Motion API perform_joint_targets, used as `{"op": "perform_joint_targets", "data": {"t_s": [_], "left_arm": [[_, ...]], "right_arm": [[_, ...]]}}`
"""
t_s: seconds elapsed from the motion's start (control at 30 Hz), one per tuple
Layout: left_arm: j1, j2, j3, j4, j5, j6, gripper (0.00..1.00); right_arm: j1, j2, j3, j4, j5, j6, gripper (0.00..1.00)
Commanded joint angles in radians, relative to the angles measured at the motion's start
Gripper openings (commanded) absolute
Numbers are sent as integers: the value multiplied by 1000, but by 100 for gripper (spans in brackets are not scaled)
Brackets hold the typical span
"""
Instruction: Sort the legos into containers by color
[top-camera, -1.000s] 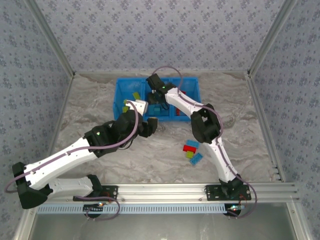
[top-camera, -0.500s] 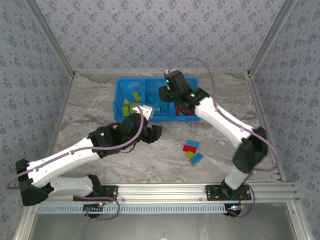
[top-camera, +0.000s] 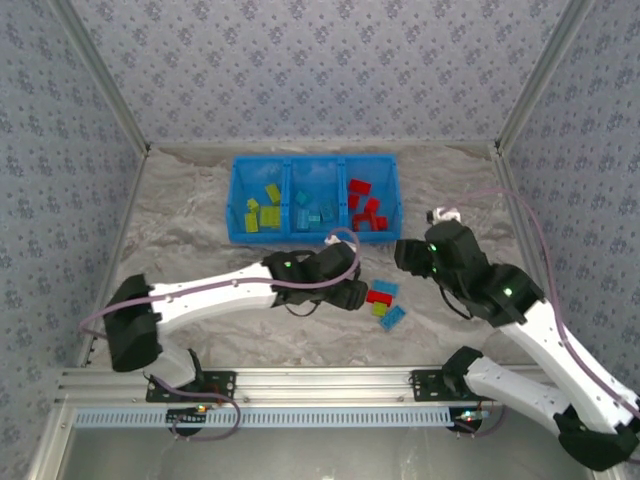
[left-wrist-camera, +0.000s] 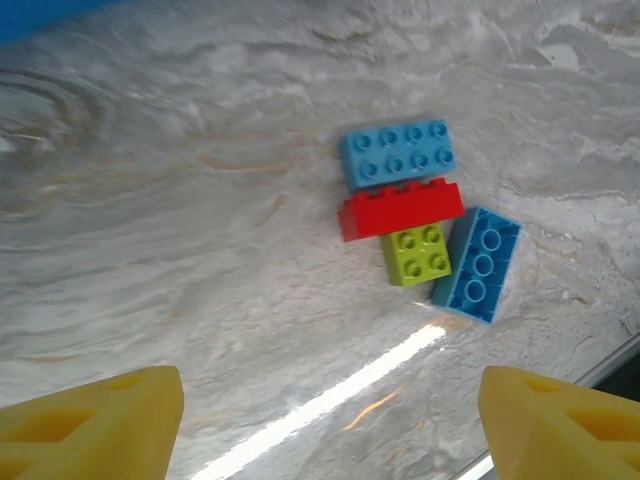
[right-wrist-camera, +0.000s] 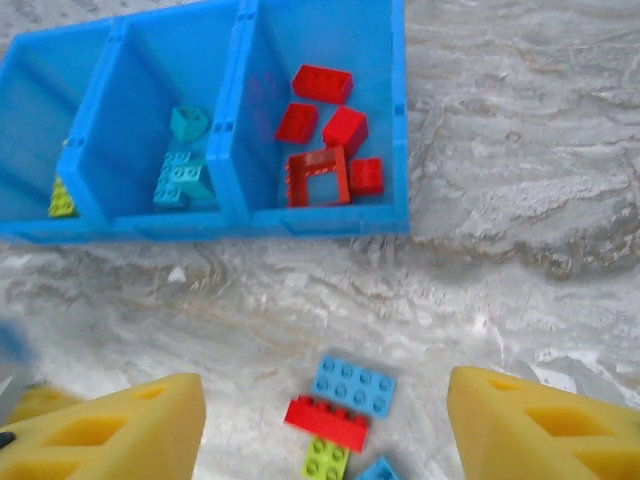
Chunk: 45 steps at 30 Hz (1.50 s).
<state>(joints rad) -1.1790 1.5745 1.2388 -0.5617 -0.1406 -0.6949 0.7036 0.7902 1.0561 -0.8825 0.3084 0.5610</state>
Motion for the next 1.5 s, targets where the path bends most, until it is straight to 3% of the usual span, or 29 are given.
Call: {"op": "perform_joint_targets", "data": {"t_s": [0.0,0.17,0.37,0.43,0.73,0.97,1.3,1.47], "left_arm": [[-7,94,84,1,67,-63,79],[-18,257,217,-73,95,-89,80],[-28,385,340,-147,78,-107,82],[-28,420,388,-183,52,-99,98],[-12,639,678,-364,-64,-83,98],[12,744,803,-381,-46,-85,98],[18,826,875,-375,-7,-70,97],[22,851,871,-369,13,-77,91]], "right_arm": [[23,-100,-54,-70,-166,20,73],[76,-299,-67,-131,-280,26,78],[79,-345,-14,-221,-292,45,78],[79,-342,-18,-204,-297,46,78],[80,-352,-35,-123,-351,19,78],[79,-381,-33,-84,-399,-18,78],[79,-381,-47,-76,-377,-10,78],[79,-381,-52,-78,-371,-10,77]]}}
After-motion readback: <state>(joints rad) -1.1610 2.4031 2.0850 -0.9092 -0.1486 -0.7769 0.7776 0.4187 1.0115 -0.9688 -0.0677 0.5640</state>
